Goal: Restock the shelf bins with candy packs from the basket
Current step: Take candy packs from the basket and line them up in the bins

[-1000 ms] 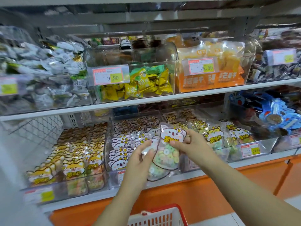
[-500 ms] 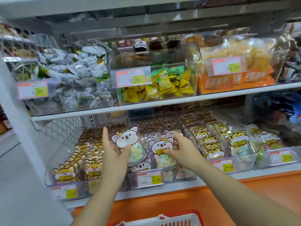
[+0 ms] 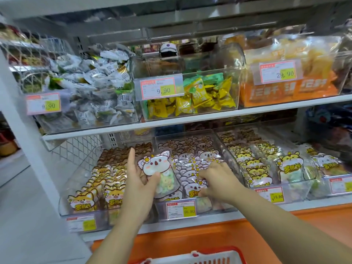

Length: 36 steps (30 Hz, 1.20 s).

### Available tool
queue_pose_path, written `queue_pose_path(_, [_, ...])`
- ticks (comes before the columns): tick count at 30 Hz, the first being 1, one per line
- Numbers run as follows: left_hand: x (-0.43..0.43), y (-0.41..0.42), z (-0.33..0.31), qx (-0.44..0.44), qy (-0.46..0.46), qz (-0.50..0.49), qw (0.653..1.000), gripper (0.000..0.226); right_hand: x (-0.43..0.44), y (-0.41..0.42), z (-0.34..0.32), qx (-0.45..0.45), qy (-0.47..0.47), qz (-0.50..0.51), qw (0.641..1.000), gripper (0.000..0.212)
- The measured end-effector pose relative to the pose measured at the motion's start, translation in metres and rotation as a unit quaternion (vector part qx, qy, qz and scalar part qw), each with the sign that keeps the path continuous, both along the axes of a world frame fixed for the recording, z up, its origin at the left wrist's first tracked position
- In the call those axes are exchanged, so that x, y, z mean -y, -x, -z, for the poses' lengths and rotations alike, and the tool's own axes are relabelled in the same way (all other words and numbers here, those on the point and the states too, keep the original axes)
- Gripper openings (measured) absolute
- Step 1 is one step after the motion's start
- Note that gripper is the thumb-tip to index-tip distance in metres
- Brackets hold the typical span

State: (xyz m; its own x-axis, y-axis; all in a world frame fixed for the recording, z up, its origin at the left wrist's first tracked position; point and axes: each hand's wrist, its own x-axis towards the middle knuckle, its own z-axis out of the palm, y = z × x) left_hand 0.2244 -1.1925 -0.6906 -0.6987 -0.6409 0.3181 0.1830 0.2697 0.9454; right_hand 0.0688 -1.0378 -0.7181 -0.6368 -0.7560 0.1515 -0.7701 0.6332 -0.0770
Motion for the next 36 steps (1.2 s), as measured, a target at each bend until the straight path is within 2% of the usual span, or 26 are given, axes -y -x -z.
queue_pose_path(3, [0.001, 0.001, 0.002, 0.003, 0.001, 0.012, 1.000, 0.085, 0.000, -0.001, -0.009, 0.012, -0.030, -0.014, 0.999, 0.039])
queue_pose_path(5, [0.004, 0.000, 0.002, -0.005, -0.009, 0.019, 1.000, 0.087, -0.002, -0.001, -0.016, 0.025, 0.004, -0.017, 1.000, 0.035])
queue_pose_path(8, [0.007, 0.000, 0.002, -0.008, -0.018, 0.017, 1.000, 0.088, -0.003, 0.001, -0.014, -0.012, 0.070, -0.025, 0.997, 0.014])
queue_pose_path(11, [0.002, 0.003, 0.001, 0.000, -0.021, 0.020, 1.000, 0.083, 0.002, -0.005, -0.001, -0.028, 0.008, -0.029, 0.999, 0.015])
queue_pose_path(12, [-0.001, 0.005, 0.000, 0.006, -0.022, 0.025, 0.999, 0.082, 0.002, -0.003, 0.002, -0.025, 0.015, -0.029, 0.999, 0.016])
queue_pose_path(14, [-0.004, 0.008, -0.001, 0.017, -0.018, 0.045, 0.999, 0.081, -0.008, 0.003, -0.005, 0.017, 0.122, -0.014, 0.992, 0.019])
queue_pose_path(16, [-0.005, 0.012, -0.001, 0.020, -0.015, 0.076, 0.997, 0.076, -0.026, 0.006, -0.029, 0.125, 0.288, 0.013, 0.949, 0.028])
queue_pose_path(18, [-0.011, 0.019, -0.001, 0.028, -0.032, 0.101, 0.994, 0.061, -0.046, 0.002, -0.056, 0.283, 0.412, 0.001, 0.866, 0.035])
queue_pose_path(20, [-0.025, 0.029, -0.001, 0.017, -0.096, 0.128, 0.987, 0.045, -0.060, -0.009, -0.073, 0.409, 0.447, -0.028, 0.795, 0.037])
queue_pose_path(21, [-0.034, 0.035, -0.001, 0.003, -0.158, 0.151, 0.976, 0.040, -0.063, -0.014, -0.077, 0.472, 0.459, -0.042, 0.752, 0.036])
queue_pose_path(23, [-0.051, 0.045, -0.006, -0.016, -0.283, 0.219, 0.934, 0.037, -0.065, -0.025, -0.081, 0.574, 0.490, -0.061, 0.653, 0.034])
queue_pose_path(24, [-0.059, 0.047, -0.009, -0.012, -0.325, 0.255, 0.911, 0.038, -0.066, -0.026, -0.081, 0.587, 0.497, -0.067, 0.636, 0.034])
queue_pose_path(25, [-0.065, 0.048, -0.011, 0.004, -0.352, 0.279, 0.893, 0.040, -0.069, -0.028, -0.081, 0.566, 0.490, -0.074, 0.659, 0.038])
queue_pose_path(27, [-0.074, 0.050, -0.010, 0.050, -0.361, 0.317, 0.876, 0.032, -0.077, -0.028, -0.081, 0.473, 0.415, -0.098, 0.771, 0.045])
queue_pose_path(28, [-0.077, 0.051, -0.007, 0.074, -0.356, 0.327, 0.872, 0.025, -0.081, -0.027, -0.081, 0.441, 0.375, -0.108, 0.808, 0.043])
queue_pose_path(29, [-0.080, 0.052, -0.006, 0.095, -0.348, 0.329, 0.873, 0.022, -0.086, -0.026, -0.081, 0.428, 0.350, -0.111, 0.826, 0.037])
queue_pose_path(33, [-0.073, 0.054, -0.005, 0.137, -0.290, 0.295, 0.900, 0.031, -0.098, -0.021, -0.078, 0.411, 0.355, -0.087, 0.835, 0.014])
queue_pose_path(34, [-0.066, 0.055, -0.005, 0.151, -0.234, 0.273, 0.921, 0.027, -0.100, -0.018, -0.078, 0.399, 0.375, -0.069, 0.834, 0.013])
queue_pose_path(36, [-0.044, 0.053, -0.005, 0.199, -0.055, 0.194, 0.959, 0.017, -0.104, -0.011, -0.076, 0.383, 0.431, -0.023, 0.816, 0.009])
